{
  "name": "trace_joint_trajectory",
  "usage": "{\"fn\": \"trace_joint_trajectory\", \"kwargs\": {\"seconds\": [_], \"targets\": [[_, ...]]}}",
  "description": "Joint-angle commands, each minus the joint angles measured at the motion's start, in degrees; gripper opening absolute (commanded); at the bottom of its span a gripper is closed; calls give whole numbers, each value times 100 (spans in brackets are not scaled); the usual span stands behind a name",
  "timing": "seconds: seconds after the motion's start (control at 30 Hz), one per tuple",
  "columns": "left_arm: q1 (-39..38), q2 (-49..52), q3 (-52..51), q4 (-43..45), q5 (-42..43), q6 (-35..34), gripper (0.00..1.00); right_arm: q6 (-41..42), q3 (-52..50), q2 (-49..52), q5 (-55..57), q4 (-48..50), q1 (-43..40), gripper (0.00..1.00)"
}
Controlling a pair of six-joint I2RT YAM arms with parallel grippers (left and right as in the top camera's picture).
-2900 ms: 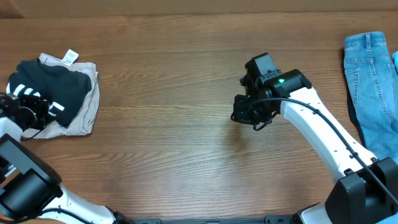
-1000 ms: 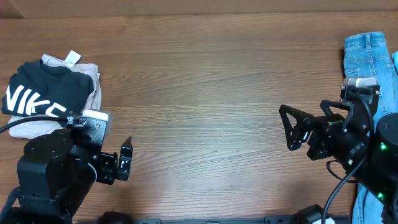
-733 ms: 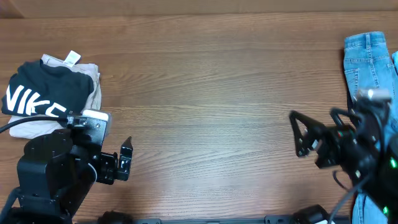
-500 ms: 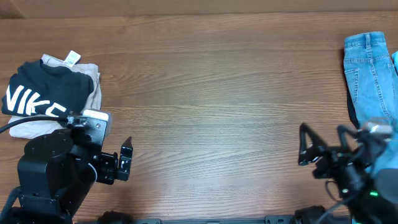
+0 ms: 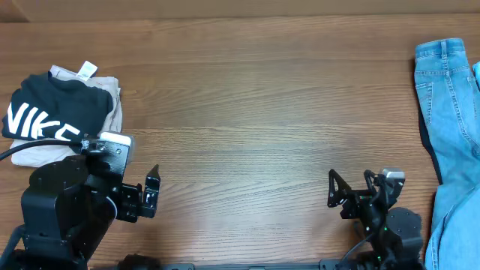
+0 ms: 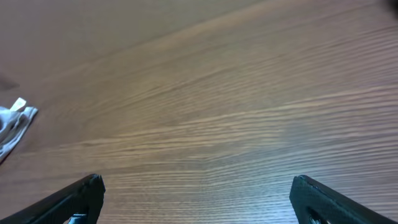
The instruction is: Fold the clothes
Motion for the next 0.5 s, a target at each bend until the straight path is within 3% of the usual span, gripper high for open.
{"fn": "trace_joint_trajectory", "kwargs": {"seconds": [0.0, 0.47], "targets": [[-33, -13, 2, 4, -33, 85, 100, 20, -470, -168, -208, 55, -20, 100], [-33, -13, 2, 4, -31, 85, 100, 15, -505, -157, -103, 7, -17, 100]]}}
